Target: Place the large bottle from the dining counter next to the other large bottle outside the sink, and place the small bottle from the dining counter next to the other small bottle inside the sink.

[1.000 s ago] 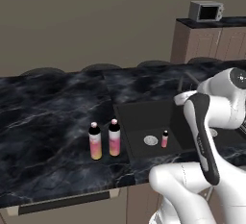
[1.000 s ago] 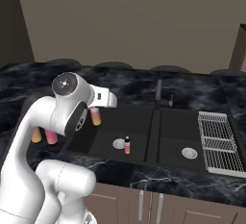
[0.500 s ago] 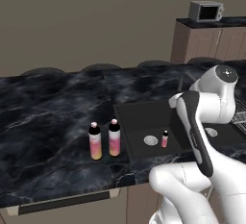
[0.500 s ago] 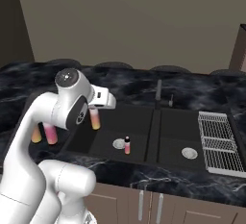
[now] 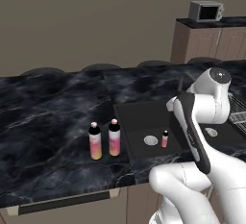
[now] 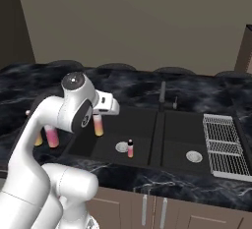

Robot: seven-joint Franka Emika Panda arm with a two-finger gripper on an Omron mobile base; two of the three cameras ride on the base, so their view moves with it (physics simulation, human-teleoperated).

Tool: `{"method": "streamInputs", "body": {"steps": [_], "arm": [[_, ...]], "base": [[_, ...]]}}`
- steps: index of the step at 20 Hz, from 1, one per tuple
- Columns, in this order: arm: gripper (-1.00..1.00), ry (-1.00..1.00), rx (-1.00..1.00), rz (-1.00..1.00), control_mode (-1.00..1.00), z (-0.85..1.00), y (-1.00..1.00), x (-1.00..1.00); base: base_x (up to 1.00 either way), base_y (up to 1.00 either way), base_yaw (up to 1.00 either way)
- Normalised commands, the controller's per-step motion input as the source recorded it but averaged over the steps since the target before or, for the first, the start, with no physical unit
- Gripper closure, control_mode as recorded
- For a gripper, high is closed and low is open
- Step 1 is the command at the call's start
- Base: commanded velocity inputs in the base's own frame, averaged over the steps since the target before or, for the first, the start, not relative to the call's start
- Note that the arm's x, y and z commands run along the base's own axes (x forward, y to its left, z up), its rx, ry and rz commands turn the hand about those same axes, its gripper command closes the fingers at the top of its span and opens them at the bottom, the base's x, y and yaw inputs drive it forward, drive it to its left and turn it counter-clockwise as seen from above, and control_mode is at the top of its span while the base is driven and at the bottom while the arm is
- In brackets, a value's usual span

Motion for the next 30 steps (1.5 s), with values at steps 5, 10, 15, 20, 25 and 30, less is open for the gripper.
{"method": "streamInputs", "body": {"steps": [5,10,15,20,25,30], "arm": [[1.00,0.00,0.00,0.00,-1.00,-0.30,0.06,0.01],[1.00,0.00,0.00,0.00,-1.00,-0.28,0.10,0.01],[1.00,0.00,0.00,0.00,-1.00,-0.25,0.10,0.05],[1.00,-0.01,0.01,0.00,-1.00,-0.22,0.08,0.07],[1.00,-0.05,0.01,0.00,-1.00,-0.20,0.06,0.03],[1.00,-0.09,0.01,0.00,-1.00,-0.15,0.05,0.07]], "base": [[0.00,0.00,0.00],[0.00,0.00,0.00],[0.00,0.00,0.00],[0.00,0.00,0.00],[0.00,0.00,0.00],[0.00,0.00,0.00]]}}
